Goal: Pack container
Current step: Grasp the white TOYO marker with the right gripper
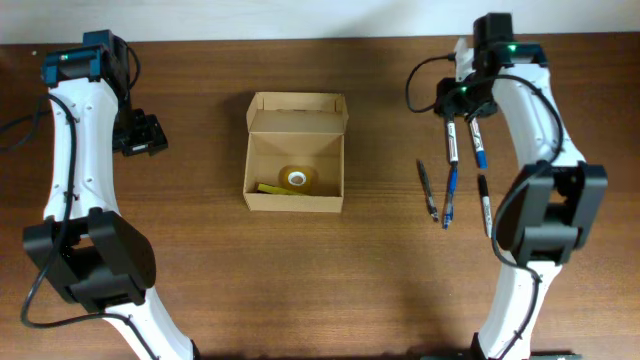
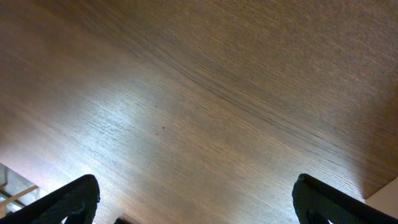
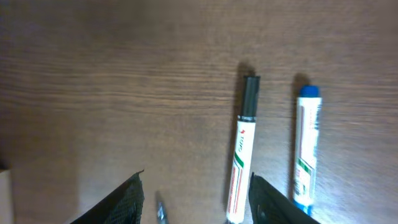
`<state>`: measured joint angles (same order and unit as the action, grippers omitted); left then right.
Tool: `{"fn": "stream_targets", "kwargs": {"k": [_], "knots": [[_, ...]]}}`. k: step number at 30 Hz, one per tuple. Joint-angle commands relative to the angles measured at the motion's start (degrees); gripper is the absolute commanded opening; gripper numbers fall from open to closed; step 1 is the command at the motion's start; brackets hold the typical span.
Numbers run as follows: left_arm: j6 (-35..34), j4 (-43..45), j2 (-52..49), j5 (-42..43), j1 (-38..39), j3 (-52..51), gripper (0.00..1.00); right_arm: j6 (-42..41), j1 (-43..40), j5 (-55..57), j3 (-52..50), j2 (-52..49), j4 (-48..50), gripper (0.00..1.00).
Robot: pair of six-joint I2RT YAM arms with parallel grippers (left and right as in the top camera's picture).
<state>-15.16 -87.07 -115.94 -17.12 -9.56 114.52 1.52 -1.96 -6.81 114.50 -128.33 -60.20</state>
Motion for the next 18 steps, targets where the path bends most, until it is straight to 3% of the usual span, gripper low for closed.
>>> {"fn": "stream_targets", "kwargs": {"k": [1,14,18], "knots": [[0.48,0.11,-0.48,0.00,-0.35,-0.17,1.00,-0.72,-0.44,1.90,-0.20,-3.52,0.55,0.54],[0.48,0.11,-0.48,0.00,-0.35,-0.17,1.00,-0.74,-2.03,7.50,-0.24,-8.02,0.17,0.54],[0.48,0.11,-0.48,0.00,-0.35,-0.17,1.00,-0.76,-2.54,7.50,-0.79,-8.02,-0.17,0.46]]}}
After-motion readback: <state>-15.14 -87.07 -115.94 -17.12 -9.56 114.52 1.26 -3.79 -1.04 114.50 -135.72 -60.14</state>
